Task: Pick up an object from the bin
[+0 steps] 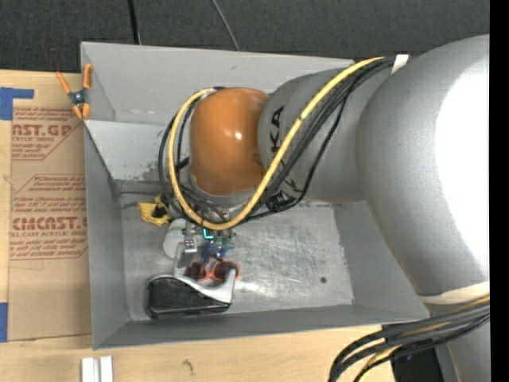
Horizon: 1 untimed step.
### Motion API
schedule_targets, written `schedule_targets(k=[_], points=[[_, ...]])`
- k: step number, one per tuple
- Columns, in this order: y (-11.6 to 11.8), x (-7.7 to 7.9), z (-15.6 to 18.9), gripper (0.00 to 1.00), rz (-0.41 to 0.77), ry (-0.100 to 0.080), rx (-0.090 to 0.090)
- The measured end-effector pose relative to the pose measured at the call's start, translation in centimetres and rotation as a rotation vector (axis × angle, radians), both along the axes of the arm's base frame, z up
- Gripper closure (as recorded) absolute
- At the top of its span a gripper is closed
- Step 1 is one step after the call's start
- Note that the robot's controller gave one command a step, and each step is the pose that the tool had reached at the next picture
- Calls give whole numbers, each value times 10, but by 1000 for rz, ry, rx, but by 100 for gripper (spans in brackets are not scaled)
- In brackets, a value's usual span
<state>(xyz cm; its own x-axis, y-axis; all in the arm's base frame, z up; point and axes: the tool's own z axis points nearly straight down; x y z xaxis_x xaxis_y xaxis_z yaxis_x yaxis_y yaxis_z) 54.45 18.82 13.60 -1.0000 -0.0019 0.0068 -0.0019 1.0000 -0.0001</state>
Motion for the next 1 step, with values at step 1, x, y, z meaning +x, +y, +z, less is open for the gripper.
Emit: schedule_targets(k=[1], points=[[-1, 2, 4, 0, -1, -7, 1]])
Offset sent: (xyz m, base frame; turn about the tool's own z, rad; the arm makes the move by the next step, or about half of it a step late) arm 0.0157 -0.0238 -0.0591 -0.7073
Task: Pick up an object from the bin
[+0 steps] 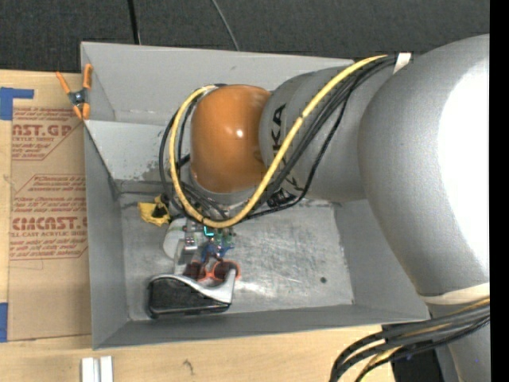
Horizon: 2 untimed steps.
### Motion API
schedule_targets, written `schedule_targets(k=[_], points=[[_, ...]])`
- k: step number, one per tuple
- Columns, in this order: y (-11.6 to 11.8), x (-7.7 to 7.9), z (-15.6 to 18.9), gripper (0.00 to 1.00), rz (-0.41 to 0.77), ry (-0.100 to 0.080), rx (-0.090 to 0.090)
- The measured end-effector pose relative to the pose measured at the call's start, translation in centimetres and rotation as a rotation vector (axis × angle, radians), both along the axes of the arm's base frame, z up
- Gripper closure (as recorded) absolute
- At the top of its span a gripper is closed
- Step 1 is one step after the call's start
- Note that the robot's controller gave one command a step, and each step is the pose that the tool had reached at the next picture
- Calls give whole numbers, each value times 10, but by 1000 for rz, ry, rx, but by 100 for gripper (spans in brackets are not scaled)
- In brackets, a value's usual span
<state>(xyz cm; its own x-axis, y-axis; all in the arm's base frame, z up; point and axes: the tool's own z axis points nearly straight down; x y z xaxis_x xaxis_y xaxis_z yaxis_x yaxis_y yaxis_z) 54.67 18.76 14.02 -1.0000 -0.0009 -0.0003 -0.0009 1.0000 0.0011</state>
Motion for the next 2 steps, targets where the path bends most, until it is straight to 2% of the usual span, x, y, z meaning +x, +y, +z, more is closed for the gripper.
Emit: schedule_targets(k=[1, 2], points=[[0, 0, 0, 0, 3, 0, 0], [-9, -9, -18, 0, 220, -29, 13]])
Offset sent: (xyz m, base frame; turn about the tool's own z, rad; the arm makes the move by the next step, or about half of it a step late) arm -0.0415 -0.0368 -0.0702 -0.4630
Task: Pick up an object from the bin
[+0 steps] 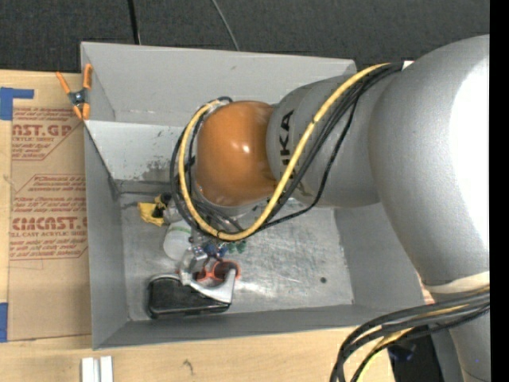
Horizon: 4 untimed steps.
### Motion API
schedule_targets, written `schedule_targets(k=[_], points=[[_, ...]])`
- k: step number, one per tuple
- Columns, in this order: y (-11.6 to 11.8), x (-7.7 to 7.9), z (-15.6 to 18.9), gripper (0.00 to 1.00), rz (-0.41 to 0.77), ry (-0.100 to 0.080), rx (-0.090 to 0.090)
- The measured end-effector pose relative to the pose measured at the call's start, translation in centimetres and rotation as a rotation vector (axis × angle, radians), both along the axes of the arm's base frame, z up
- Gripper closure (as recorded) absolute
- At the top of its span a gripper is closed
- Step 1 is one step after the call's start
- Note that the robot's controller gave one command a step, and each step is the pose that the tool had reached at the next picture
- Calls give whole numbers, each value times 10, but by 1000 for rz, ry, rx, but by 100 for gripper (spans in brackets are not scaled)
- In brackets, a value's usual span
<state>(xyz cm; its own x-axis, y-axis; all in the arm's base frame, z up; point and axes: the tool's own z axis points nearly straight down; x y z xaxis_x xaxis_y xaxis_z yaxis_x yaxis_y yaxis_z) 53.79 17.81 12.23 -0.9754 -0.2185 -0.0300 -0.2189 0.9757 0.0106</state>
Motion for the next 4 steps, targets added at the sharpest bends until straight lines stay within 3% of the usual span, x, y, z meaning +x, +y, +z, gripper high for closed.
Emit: schedule_targets(k=[1, 2, 3, 4], points=[[5, 2, 2, 0, 178, -17, 6], [-5, 30, 14, 100, 133, 23, -17], [-5, 29, 13, 0, 133, 24, -17], [-5, 29, 13, 0, 133, 24, -17]])
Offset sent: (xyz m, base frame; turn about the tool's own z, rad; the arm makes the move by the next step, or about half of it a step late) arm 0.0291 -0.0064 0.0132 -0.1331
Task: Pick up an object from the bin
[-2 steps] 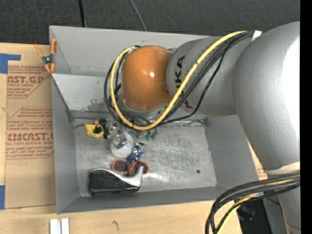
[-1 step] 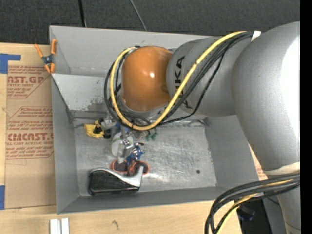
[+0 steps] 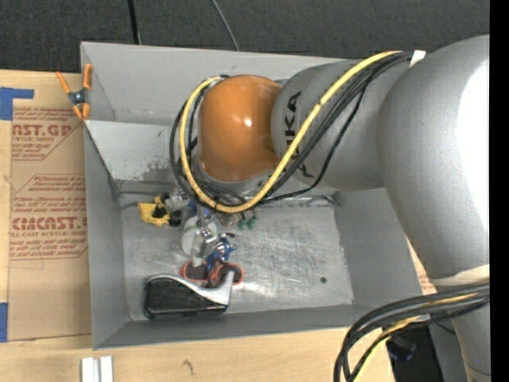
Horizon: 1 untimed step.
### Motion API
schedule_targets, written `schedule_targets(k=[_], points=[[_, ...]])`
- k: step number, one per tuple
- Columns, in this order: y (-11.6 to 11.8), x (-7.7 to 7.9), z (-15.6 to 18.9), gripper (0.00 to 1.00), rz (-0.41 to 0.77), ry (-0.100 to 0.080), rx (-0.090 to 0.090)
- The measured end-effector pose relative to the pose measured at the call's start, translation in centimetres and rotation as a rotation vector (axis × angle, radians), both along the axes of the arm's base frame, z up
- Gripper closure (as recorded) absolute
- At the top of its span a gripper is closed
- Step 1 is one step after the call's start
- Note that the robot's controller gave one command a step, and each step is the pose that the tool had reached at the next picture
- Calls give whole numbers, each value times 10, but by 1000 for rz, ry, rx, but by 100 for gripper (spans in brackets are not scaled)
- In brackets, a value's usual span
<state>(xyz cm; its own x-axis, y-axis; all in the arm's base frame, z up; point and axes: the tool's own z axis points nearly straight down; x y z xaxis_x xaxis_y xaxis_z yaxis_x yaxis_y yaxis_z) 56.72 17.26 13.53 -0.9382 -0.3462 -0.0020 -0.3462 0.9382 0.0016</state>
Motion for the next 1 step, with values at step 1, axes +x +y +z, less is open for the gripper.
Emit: schedule_targets(k=[1], points=[[-13, -4, 7, 0, 79, 2, 1]])
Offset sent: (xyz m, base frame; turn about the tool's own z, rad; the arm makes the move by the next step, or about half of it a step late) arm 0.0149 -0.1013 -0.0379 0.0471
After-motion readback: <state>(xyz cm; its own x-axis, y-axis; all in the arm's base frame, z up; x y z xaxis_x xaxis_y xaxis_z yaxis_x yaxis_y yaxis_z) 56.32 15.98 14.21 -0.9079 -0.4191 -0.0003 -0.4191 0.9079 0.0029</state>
